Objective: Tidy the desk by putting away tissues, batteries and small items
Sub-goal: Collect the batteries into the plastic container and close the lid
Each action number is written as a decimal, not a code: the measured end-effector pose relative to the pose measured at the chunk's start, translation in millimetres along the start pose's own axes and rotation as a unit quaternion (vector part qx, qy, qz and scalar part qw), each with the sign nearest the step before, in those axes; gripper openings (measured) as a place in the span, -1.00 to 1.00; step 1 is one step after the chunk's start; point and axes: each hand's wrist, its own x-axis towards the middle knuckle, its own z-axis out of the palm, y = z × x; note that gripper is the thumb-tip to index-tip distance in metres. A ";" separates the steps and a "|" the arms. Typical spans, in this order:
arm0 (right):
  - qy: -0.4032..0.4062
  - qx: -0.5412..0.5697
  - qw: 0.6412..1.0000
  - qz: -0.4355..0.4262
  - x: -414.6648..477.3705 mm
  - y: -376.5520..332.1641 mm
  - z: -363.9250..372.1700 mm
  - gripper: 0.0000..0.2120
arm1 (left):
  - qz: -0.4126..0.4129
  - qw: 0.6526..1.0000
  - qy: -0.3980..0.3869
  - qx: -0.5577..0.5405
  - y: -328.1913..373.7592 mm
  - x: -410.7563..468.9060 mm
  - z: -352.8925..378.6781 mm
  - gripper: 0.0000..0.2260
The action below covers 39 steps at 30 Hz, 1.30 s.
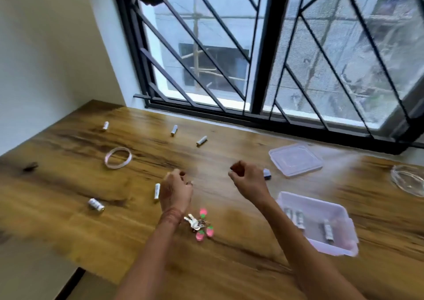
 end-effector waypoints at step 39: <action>0.024 0.119 0.977 0.174 31.9 -20.7 54.3 -0.82 | -0.030 0.942 -0.272 -0.195 9.7 69.8 2.7 -0.78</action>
